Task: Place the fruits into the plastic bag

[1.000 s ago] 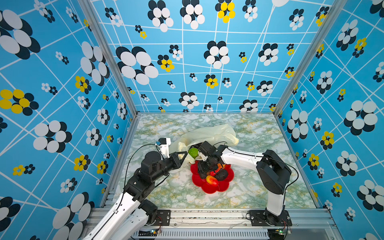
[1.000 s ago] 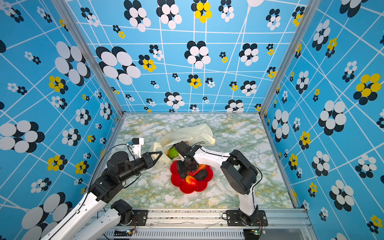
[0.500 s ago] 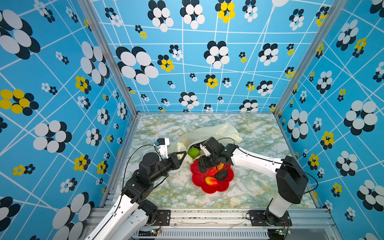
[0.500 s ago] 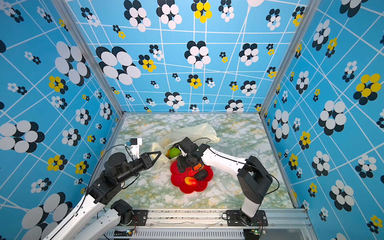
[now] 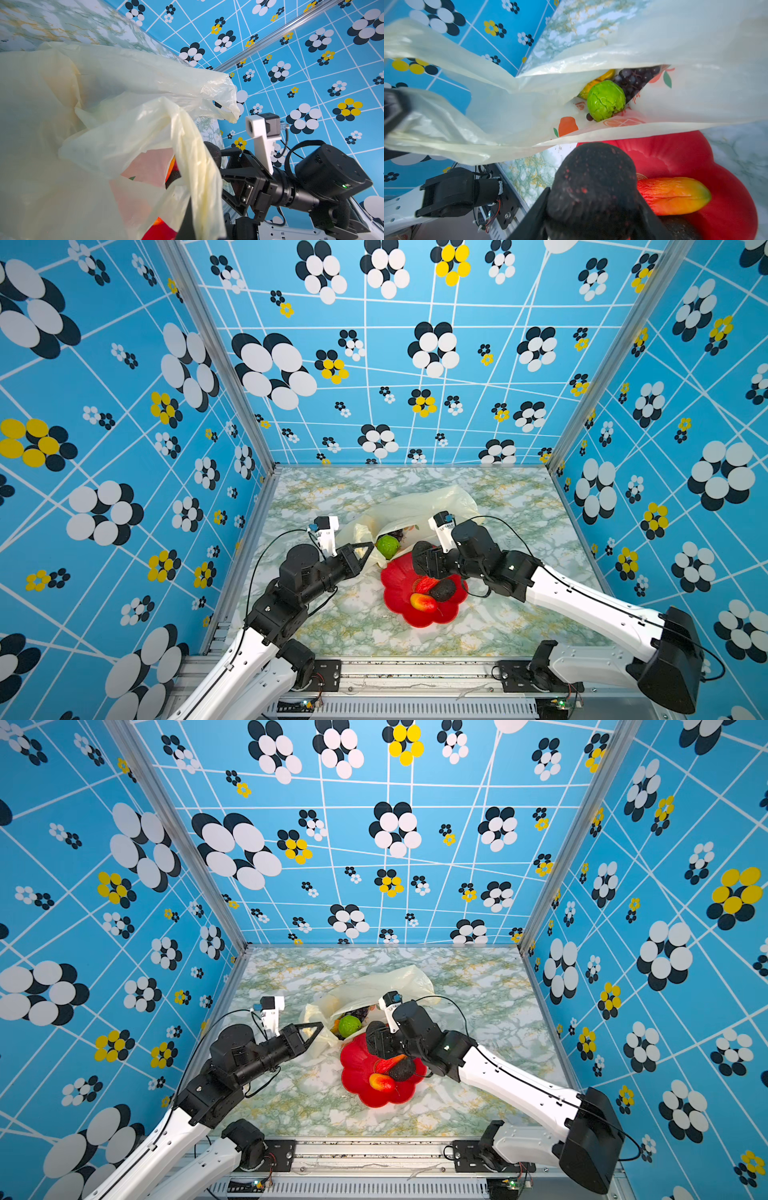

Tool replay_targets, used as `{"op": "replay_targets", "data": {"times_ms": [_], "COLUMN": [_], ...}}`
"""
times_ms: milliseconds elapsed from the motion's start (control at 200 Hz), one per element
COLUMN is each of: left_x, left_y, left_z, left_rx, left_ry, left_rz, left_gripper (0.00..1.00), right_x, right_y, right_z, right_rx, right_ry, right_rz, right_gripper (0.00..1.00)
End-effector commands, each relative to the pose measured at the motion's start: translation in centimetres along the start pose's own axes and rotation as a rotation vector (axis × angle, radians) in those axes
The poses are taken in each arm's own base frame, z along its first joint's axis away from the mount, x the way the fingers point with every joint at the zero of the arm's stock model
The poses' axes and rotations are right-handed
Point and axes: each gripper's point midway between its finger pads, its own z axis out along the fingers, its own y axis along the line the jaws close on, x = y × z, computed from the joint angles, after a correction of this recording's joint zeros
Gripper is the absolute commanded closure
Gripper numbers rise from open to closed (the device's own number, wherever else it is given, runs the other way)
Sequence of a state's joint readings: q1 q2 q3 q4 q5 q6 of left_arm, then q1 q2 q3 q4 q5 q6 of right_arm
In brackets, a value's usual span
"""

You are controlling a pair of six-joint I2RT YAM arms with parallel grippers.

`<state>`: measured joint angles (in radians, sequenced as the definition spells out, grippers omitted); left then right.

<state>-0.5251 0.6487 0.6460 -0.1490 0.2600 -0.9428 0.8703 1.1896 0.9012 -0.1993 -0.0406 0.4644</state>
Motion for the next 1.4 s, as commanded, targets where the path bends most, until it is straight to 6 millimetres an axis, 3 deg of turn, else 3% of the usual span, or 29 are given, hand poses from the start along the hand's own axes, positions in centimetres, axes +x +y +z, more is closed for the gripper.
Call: {"op": "replay_targets", "data": {"times_ms": [0, 165, 455, 700, 985, 1250, 1395], "left_x": [-0.6, -0.7, -0.9, -1.2, -1.1, -0.8, -0.8], "left_y": [-0.1, 0.1, -0.6, -0.8, -0.6, -0.4, -0.3], "left_z": [0.3, 0.7, 0.6, 0.3, 0.5, -0.1, -0.2], "left_rx": [0.006, 0.002, 0.022, 0.018, 0.022, 0.025, 0.022], "left_ry": [-0.029, -0.028, -0.030, -0.040, -0.037, -0.042, -0.044], "left_rz": [-0.010, -0.015, 0.005, 0.024, 0.022, 0.020, 0.026], "left_gripper": [1.00, 1.00, 1.00, 1.00, 1.00, 1.00, 1.00], "right_x": [-3.5, -6.0, -7.9, -6.4, -4.7, -3.8, -2.8], "right_y": [0.3, 0.7, 2.0, 2.8, 3.5, 5.8, 6.5], "right_z": [-0.9, -0.7, 4.4, 8.3, 9.8, 11.2, 12.4], "right_rx": [-0.005, 0.024, 0.022, -0.047, -0.121, -0.239, -0.275], "right_ry": [-0.223, -0.315, -0.244, -0.156, -0.077, 0.027, 0.117], "right_rz": [-0.140, -0.254, -0.336, -0.272, -0.205, -0.149, -0.118], "right_gripper": [0.62, 0.65, 0.66, 0.67, 0.68, 0.68, 0.62]}}
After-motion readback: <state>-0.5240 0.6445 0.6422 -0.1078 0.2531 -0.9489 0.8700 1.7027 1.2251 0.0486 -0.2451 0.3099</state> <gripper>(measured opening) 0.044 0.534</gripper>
